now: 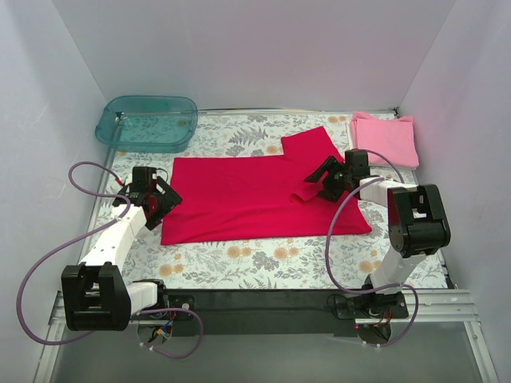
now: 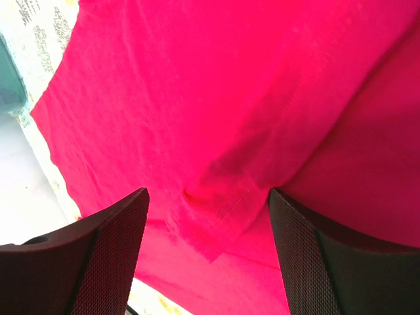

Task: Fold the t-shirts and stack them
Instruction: Fold the tshirt

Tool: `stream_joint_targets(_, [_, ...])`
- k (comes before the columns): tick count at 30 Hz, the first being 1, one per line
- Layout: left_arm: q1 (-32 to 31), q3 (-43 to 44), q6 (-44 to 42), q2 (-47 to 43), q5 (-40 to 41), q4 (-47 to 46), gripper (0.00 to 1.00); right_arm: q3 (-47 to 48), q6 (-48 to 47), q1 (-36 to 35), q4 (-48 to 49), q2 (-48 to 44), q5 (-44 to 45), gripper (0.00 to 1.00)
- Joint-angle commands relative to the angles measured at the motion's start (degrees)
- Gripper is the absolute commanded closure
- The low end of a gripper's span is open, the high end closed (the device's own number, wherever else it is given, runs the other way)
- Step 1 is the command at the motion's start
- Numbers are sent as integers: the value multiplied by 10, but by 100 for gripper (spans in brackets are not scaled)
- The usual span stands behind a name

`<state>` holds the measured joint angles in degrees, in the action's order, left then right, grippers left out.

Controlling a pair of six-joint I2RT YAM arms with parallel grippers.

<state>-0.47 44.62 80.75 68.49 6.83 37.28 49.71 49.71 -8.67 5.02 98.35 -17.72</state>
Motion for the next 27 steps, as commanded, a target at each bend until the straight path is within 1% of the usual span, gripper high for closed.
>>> stream_joint_targets(1, [4, 7, -6, -5, 3, -3, 24, 33, 8, -6, 23, 13, 4, 34])
stream_joint_targets(11, [4, 2, -6, -10, 6, 1, 24, 108, 10, -20, 22, 62, -3, 34])
stream_joint_targets(17, [3, -2, -4, -12, 4, 2, 24, 174, 4, -22, 22, 98, -13, 34])
stream_joint_targets(21, [3, -2, -4, -13, -1, 0, 24, 215, -18, -22, 15, 119, -32, 34])
stream_joint_targets(27, [3, 3, -9, -15, -9, -2, 24, 239, -88, -12, -27, 96, -28, 33])
